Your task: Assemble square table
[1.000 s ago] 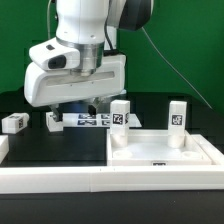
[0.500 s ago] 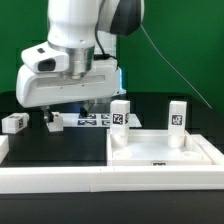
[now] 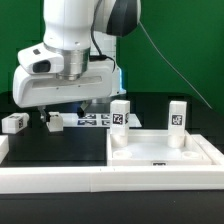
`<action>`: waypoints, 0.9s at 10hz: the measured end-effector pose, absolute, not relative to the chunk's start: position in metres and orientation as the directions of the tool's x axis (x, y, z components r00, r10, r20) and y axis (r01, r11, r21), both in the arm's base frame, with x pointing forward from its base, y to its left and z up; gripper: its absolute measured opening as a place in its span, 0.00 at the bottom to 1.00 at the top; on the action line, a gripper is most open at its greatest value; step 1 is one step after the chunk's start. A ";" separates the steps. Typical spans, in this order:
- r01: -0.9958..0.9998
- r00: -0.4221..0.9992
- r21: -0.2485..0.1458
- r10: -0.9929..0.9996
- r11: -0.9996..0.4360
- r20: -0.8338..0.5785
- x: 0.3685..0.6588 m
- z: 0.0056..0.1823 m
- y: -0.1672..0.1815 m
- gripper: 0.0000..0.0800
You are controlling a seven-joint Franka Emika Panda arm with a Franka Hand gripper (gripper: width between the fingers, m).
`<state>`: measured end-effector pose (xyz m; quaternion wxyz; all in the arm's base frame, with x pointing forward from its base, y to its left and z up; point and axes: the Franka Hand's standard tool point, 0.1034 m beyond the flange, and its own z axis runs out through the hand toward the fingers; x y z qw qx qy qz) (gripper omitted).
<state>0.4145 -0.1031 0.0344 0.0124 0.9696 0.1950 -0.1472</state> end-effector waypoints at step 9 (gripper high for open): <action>0.343 0.589 -0.091 0.290 -0.935 -0.754 0.386 0.012 -0.127 0.81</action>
Offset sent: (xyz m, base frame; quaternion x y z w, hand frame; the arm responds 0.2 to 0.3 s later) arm -0.0129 -0.0459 0.0035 -0.0367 -0.1959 0.0332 0.9794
